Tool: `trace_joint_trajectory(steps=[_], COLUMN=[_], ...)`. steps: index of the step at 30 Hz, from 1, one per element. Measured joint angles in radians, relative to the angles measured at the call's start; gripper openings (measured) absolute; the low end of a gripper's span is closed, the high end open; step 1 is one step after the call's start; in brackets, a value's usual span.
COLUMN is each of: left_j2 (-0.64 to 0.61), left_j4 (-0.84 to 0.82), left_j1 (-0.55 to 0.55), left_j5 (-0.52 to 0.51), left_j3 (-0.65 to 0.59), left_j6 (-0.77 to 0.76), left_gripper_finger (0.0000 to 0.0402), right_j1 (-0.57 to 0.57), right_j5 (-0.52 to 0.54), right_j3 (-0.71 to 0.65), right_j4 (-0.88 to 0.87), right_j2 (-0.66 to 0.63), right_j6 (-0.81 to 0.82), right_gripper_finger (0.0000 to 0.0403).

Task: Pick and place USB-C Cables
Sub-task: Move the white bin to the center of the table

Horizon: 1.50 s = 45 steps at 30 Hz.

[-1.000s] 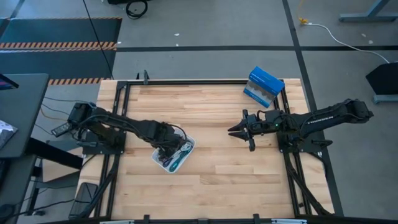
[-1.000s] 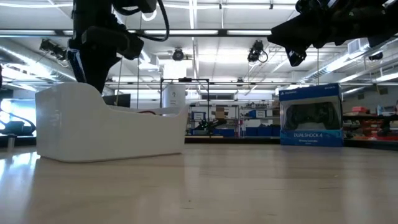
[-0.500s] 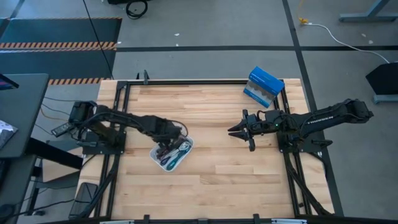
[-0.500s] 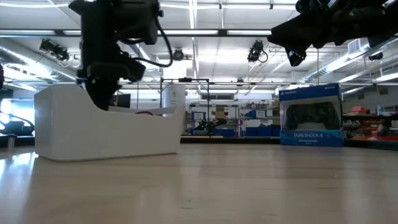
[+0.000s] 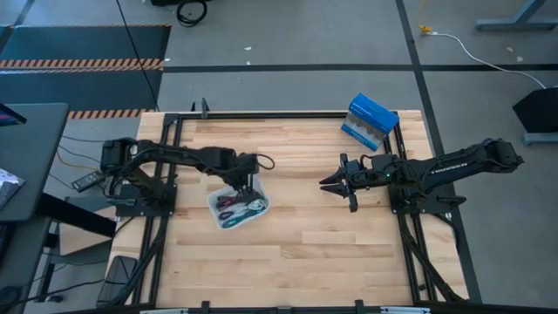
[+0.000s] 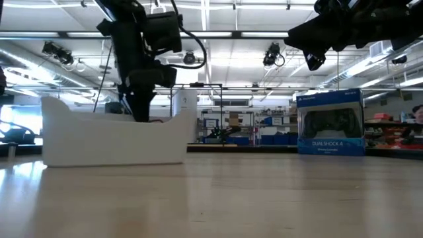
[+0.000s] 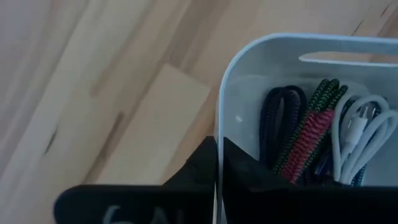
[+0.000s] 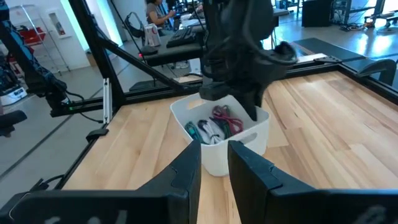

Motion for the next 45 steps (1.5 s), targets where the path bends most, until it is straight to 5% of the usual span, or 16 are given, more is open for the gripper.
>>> trace_joint_trajectory(steps=[12, 28, 45], left_j2=[0.099, 0.409, 0.425], left_j4=[0.155, -0.029, 0.084], left_j1=[0.043, 0.024, 0.032], left_j5=[0.08, 0.098, 0.048], left_j3=[0.061, 0.507, 0.546], left_j6=[0.127, 0.422, 0.608], left_gripper_finger=[0.0006, 0.0005, 0.0009], right_j1=[-0.005, -0.013, 0.0], right_j5=[0.014, -0.016, -0.105], right_j3=[0.0, 0.0, 0.0], right_j4=[0.006, -0.042, -0.138], right_j2=[0.001, 0.005, -0.009], right_j6=[-0.011, -0.019, -0.027], right_gripper_finger=[0.0085, 0.0085, 0.0085])
